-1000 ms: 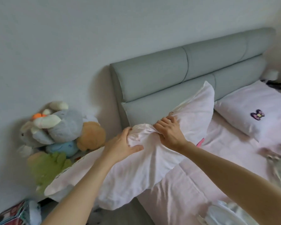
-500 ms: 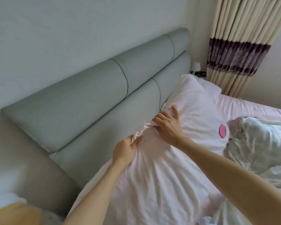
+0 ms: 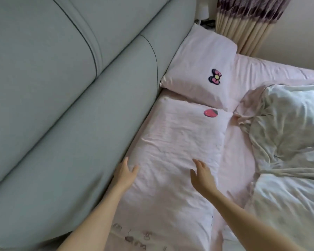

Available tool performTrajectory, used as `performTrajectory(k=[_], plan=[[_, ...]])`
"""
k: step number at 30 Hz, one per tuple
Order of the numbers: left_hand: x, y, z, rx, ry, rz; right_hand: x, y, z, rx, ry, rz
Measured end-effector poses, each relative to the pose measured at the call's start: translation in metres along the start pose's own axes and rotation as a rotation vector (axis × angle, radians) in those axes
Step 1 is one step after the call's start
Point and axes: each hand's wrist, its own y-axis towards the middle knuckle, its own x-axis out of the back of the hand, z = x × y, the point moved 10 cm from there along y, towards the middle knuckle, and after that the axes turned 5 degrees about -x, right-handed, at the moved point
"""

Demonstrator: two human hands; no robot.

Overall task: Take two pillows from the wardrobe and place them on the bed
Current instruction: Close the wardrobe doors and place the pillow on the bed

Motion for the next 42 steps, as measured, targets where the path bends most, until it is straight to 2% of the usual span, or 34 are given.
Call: performTrajectory(k=[5,15,18,23,27,29,32,34,36,38,40,42], plan=[[-0.054,0.02,0.04,0.06,-0.14,0.15,-0.041,-0.026,-0.099,-0.425,0.271,-0.084],[-0.098,0.096,0.076,0.155,-0.262,0.245,-0.1,-0.023,-0.155,-0.657,0.747,-0.121],[-0.097,0.1,0.065,0.113,-0.263,0.176,-0.087,-0.011,-0.152,-0.657,0.712,-0.199],[-0.08,0.074,0.051,0.03,-0.326,0.037,-0.009,-0.009,-0.119,-0.587,0.473,-0.479],[-0.074,0.059,0.046,0.05,-0.336,-0.004,0.039,-0.015,-0.106,-0.438,0.532,-0.617],[-0.079,0.046,0.062,0.102,-0.265,0.002,0.016,-0.026,-0.123,-0.464,0.497,-0.526],[-0.101,0.022,0.115,0.272,-0.221,0.121,-0.068,-0.054,-0.169,-0.582,0.542,-0.178],[-0.112,0.001,0.147,0.353,-0.281,0.206,-0.114,-0.087,-0.197,-0.718,0.628,-0.035],[-0.117,-0.009,0.159,0.351,-0.333,0.264,-0.132,-0.106,-0.208,-0.75,0.667,-0.033],[-0.113,-0.007,0.154,0.308,-0.321,0.276,-0.129,-0.107,-0.195,-0.671,0.709,-0.087],[-0.09,0.003,0.136,0.203,-0.193,0.162,-0.121,-0.101,-0.171,-0.599,0.76,-0.13],[-0.051,0.007,0.112,0.066,-0.093,-0.029,-0.119,-0.101,-0.148,-0.554,0.8,-0.172]])
